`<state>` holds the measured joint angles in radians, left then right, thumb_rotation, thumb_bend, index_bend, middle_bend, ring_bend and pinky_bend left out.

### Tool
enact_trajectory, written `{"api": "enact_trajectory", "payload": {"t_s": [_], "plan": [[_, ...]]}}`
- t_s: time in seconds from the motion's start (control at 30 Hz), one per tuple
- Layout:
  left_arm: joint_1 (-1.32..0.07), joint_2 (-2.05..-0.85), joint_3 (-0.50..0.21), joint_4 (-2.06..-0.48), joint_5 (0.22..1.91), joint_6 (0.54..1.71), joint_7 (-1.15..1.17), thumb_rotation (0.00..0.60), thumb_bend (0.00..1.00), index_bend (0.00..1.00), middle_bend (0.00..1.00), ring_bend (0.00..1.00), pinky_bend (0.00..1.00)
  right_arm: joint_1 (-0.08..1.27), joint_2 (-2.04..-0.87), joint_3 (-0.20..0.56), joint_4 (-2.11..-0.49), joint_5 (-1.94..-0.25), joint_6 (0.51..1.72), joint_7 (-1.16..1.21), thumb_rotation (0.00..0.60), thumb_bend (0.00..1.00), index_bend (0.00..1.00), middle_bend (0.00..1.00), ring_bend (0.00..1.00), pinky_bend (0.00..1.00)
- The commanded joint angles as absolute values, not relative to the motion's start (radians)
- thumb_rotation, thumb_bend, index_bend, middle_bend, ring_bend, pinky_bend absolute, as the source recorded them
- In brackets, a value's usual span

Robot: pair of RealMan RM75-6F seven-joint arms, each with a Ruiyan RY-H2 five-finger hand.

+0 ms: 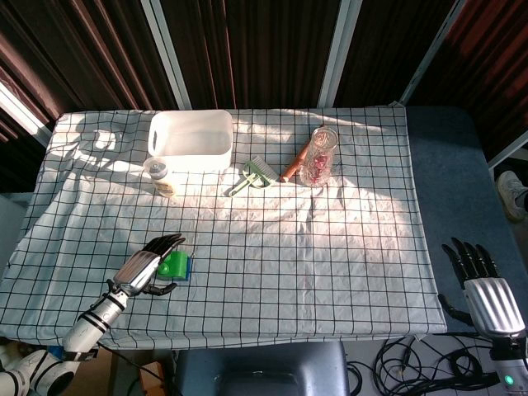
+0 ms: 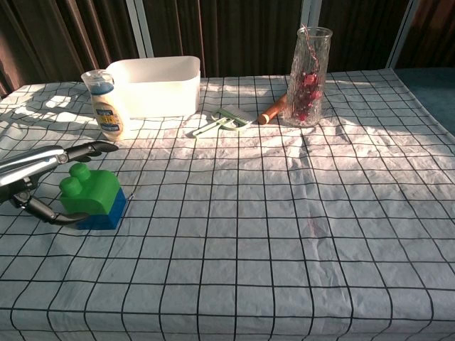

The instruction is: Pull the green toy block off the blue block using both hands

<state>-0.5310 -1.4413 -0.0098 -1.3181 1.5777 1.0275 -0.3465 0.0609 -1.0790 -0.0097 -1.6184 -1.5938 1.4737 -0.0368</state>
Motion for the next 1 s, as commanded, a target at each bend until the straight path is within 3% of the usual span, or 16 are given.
{"api": "enact_trajectory", "payload": {"t_s": [0.03, 0.13, 0.23, 0.53, 0.77, 0.9, 1.0], "plan": [[-0.532, -1.442, -0.009, -1.320, 1.569, 1.028, -0.334, 0.600, 0.28, 0.00, 0.00, 0.00, 0.12, 0.060, -1.079, -0.011, -1.619, -1.596, 1.475, -0.036, 0.600, 0.22, 0.00, 0.00, 0.00, 0.00], [-0.535, -1.442, -0.009, -1.321, 1.556, 1.022, -0.314, 0.600, 0.29, 0.01, 0.01, 0.01, 0.21, 0.059, -1.078, -0.012, -1.617, -1.597, 1.475, -0.040, 0.600, 0.22, 0.00, 0.00, 0.00, 0.00], [-0.536, -1.452, -0.015, -1.315, 1.543, 1.025, -0.302, 0.600, 0.29, 0.10, 0.07, 0.06, 0.28, 0.057, -1.076, -0.012, -1.618, -1.596, 1.477, -0.036, 0.600, 0.22, 0.00, 0.00, 0.00, 0.00], [-0.525, -1.508, -0.038, -1.272, 1.533, 1.094, -0.311, 0.600, 0.35, 0.46, 0.46, 0.43, 0.53, 0.053, -1.074, -0.010, -1.613, -1.593, 1.483, -0.029, 0.600, 0.22, 0.00, 0.00, 0.00, 0.00], [-0.510, -1.533, -0.054, -1.263, 1.531, 1.156, -0.329, 0.600, 0.50, 0.64, 0.68, 0.62, 0.70, 0.051, -1.076, -0.009, -1.613, -1.596, 1.486, -0.032, 0.600, 0.22, 0.00, 0.00, 0.00, 0.00], [-0.480, -1.543, -0.075, -1.289, 1.545, 1.258, -0.403, 0.600, 0.59, 0.68, 0.74, 0.68, 0.75, 0.071, -1.086, -0.007, -1.602, -1.626, 1.479, 0.016, 0.600, 0.22, 0.00, 0.00, 0.00, 0.00], [-0.453, -1.555, -0.085, -1.325, 1.556, 1.332, -0.551, 0.600, 0.65, 0.71, 0.77, 0.70, 0.78, 0.124, -1.084, -0.014, -1.592, -1.685, 1.442, 0.196, 0.600, 0.22, 0.00, 0.00, 0.00, 0.00]]}}
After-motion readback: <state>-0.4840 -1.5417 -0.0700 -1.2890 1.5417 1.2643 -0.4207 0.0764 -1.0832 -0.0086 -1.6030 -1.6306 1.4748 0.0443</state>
